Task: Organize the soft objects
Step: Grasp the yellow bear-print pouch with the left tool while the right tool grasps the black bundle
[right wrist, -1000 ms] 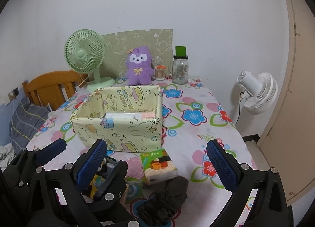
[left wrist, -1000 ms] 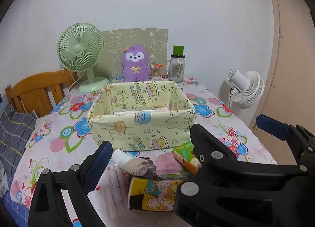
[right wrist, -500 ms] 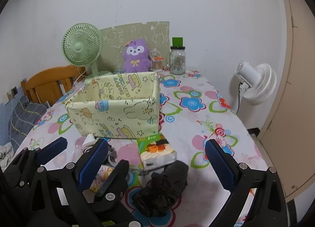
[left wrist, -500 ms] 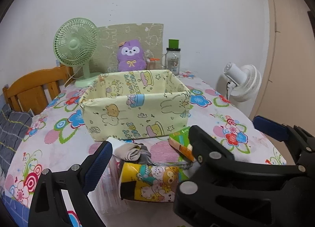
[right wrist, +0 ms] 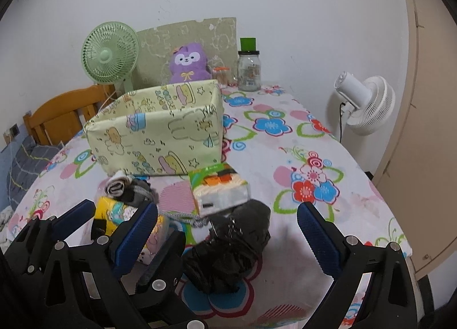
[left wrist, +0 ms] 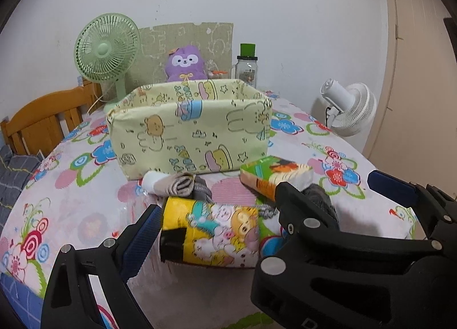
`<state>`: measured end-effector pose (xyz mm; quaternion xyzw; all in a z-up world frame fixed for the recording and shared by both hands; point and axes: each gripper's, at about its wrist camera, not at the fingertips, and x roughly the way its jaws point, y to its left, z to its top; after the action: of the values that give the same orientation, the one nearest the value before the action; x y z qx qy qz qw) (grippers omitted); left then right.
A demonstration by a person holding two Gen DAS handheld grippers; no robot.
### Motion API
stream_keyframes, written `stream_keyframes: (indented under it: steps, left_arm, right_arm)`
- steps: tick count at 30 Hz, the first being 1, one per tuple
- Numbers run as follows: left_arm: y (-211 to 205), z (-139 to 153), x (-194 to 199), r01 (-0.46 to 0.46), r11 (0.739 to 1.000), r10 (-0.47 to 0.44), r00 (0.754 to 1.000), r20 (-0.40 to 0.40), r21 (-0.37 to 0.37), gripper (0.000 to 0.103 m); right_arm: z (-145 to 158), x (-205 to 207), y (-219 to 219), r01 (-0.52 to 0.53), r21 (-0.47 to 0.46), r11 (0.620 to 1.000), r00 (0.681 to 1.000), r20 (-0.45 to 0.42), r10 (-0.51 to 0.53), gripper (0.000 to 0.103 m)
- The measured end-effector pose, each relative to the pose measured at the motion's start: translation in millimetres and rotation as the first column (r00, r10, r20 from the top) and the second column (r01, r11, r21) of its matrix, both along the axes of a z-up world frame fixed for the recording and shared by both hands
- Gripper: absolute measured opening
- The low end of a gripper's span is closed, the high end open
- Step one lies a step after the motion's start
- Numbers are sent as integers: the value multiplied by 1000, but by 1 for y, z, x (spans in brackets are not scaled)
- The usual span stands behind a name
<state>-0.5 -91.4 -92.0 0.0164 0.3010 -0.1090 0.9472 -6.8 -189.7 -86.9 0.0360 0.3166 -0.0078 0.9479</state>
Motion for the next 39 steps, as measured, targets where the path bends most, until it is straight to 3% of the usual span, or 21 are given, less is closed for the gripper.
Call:
stream_keyframes:
  steps: [11,28,29,31,32,39]
  left_arm:
    - [-4,-14,1,-24,1000,24,1000,-15,8,97]
    - [-3,-33,17,-34,999,34,997,-75,-1,97]
    - [-3,-33,17,-33,999,32,997,-75,-2,96]
    - [-4,-33,16,-33,999,33,997,-74,2,88]
    - [-4,-32,15,-39,999,39,997,-69,7,81]
    - [-2,-29,14,-38,999,38,997,-70,2,79]
  right_arm:
    - [-16,2,-4,26,8,1000,999,-34,-26,99]
    - [-37,21,-7,12,73,997,994,-110,-4,80]
    - [-37,21,-7,13,74,997,994,-110,-5,78]
    - [-35,19,-7,30,59,998,995,-101,-24,61]
    - [-35,20,-8,38,50,998,994,-103,-33,59]
    - [-35,19,-10,42,71,997,993,-109,-34,54]
